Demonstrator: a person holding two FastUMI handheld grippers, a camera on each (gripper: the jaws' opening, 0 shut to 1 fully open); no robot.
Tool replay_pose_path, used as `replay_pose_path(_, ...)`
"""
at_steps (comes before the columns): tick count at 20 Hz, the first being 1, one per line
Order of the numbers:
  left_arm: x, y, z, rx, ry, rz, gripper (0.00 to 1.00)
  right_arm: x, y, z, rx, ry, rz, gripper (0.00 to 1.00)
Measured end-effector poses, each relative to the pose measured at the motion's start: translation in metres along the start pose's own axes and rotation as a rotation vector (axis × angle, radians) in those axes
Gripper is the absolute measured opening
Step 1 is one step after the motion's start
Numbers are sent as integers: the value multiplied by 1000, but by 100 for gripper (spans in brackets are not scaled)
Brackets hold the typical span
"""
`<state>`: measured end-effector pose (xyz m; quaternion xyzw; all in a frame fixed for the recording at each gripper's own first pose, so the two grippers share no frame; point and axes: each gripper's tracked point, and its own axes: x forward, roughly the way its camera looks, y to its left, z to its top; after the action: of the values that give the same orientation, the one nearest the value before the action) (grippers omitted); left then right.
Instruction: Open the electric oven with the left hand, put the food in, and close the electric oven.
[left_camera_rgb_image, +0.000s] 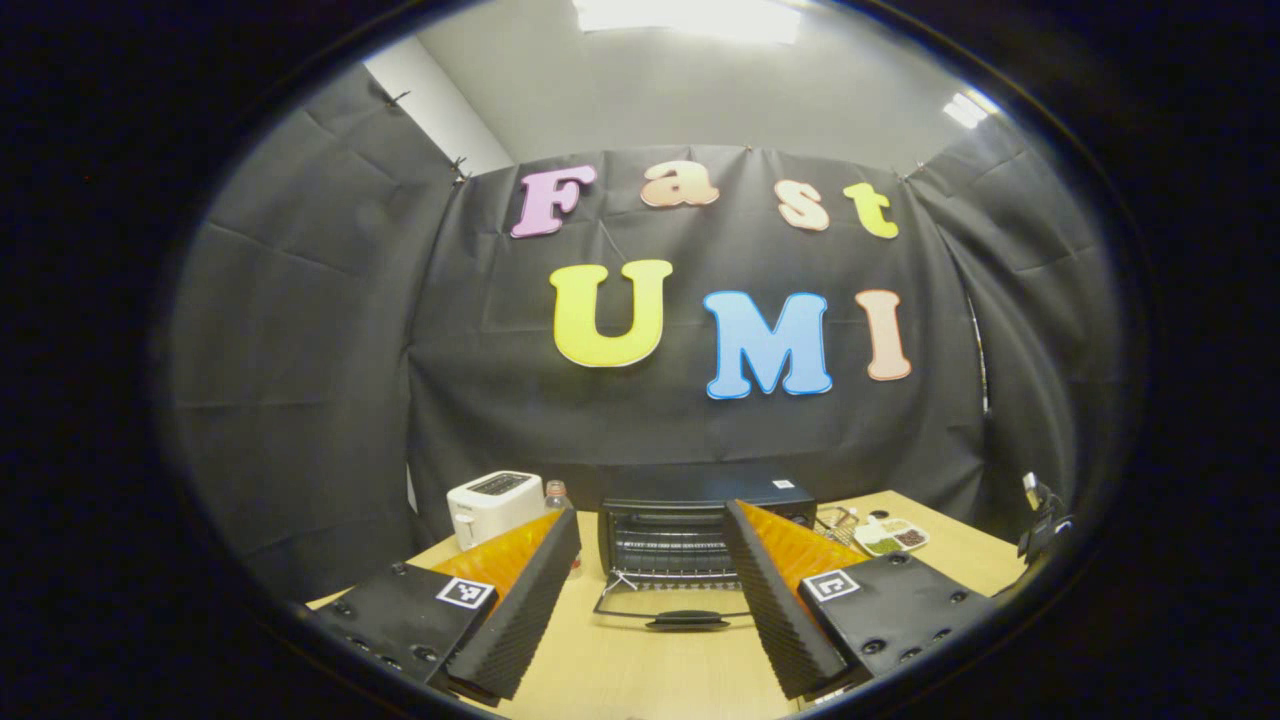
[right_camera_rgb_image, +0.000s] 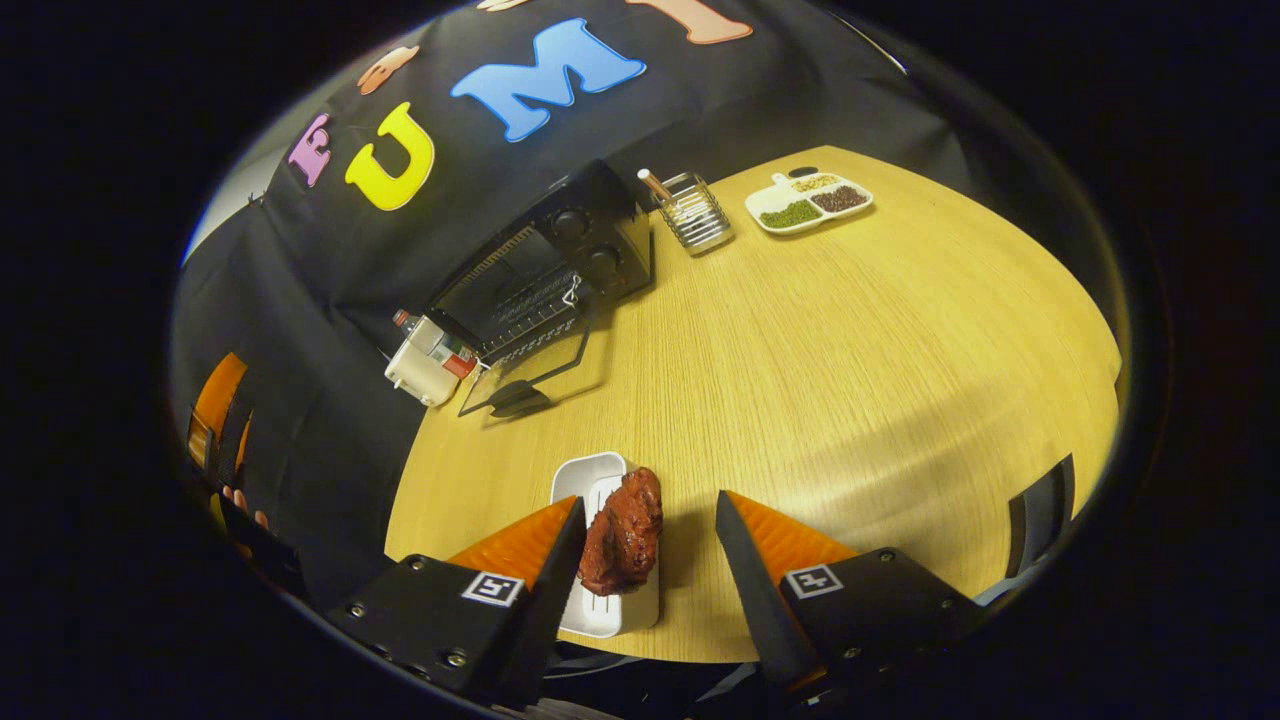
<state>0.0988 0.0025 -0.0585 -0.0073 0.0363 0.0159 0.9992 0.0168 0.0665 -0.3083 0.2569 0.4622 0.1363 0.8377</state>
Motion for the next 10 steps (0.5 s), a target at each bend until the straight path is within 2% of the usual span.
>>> replay_pose_path(1,-1,1,-3,3,10,6,100,3,0,-3,20,9,8,76)
replay_pose_path(2,-2,1,-8,4,20,10,100,5,2,-4,43,18,24,66)
replay_pose_path(5,-5,1,-11,5,31,22,100,10,18,-15,134,65,106,65)
replay_pose_path(7,-7,1,-16,8,42,32,100,16,16,-12,174,41,94,65)
replay_pose_path(8,-9,2,-18,7,48,38,100,11,16,-12,191,55,108,25)
replay_pose_path(10,-14,4,-23,3,59,53,100,30,25,-13,226,39,139,24)
